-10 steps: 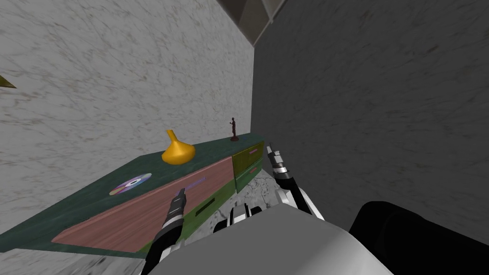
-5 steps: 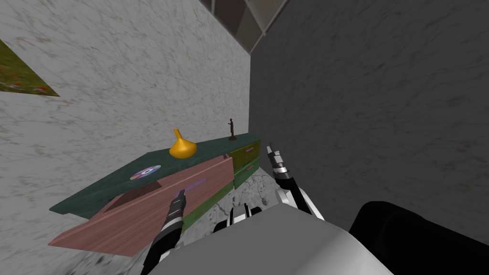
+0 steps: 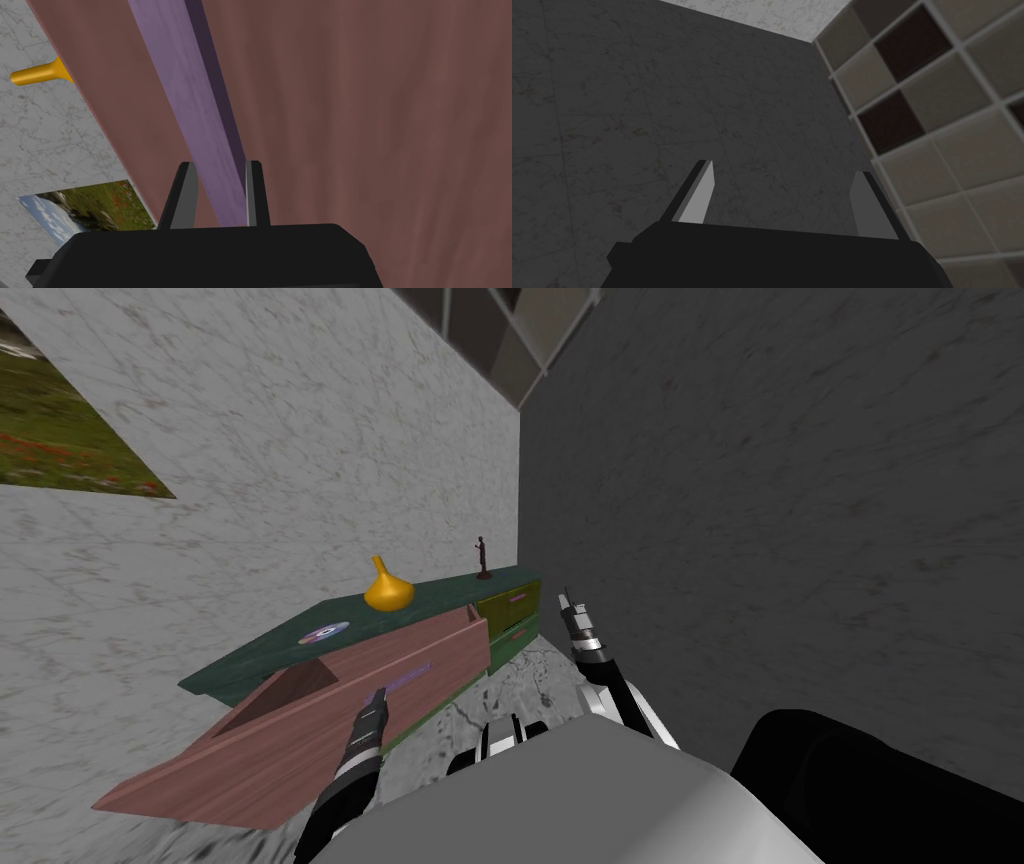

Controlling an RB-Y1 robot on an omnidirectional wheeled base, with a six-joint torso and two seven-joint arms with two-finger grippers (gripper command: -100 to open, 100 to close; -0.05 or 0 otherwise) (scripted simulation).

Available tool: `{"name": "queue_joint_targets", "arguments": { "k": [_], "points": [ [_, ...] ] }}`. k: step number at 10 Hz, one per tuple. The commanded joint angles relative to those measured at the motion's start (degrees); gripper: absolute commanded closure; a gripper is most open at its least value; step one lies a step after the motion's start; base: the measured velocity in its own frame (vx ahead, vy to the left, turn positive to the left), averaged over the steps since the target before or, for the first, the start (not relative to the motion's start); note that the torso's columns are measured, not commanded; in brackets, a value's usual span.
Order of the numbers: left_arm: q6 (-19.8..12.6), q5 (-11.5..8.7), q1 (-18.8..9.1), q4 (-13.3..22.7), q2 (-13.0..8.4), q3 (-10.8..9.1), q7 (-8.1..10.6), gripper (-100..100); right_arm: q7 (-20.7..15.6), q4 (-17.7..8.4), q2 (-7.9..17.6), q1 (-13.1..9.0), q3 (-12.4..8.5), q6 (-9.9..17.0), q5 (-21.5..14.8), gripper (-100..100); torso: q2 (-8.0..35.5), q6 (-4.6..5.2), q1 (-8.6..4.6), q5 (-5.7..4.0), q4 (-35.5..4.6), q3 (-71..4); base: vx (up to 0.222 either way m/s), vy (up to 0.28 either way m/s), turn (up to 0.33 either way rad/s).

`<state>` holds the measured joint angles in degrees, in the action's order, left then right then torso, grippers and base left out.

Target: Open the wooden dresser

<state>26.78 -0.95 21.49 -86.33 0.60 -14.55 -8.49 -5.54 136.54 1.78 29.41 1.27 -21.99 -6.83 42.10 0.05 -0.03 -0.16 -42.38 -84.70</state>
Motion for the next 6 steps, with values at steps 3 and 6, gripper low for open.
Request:
{"name": "queue_joint_targets", "arguments": {
  "k": [3, 6],
  "points": [
    [-6.4, -0.5, 0.3, -6.4, -0.9, -0.56, 0.74, -100, 0.0, 0.0, 0.0, 0.0, 0.0, 0.0, 0.0, 0, 0.1, -0.05, 0.06, 0.16, 0.1, 0.1, -0.018, -0.017, -0.008],
    [-10.2, -0.7, 0.6, -10.3, -1.5, -0.89, 1.18, -100, 0.0, 0.0, 0.0, 0.0, 0.0, 0.0, 0.0, 0, 0.2, -0.04, 0.02, 0.14, 0.1, 0.2, -0.018, -0.016, -0.01]
  ]
}}
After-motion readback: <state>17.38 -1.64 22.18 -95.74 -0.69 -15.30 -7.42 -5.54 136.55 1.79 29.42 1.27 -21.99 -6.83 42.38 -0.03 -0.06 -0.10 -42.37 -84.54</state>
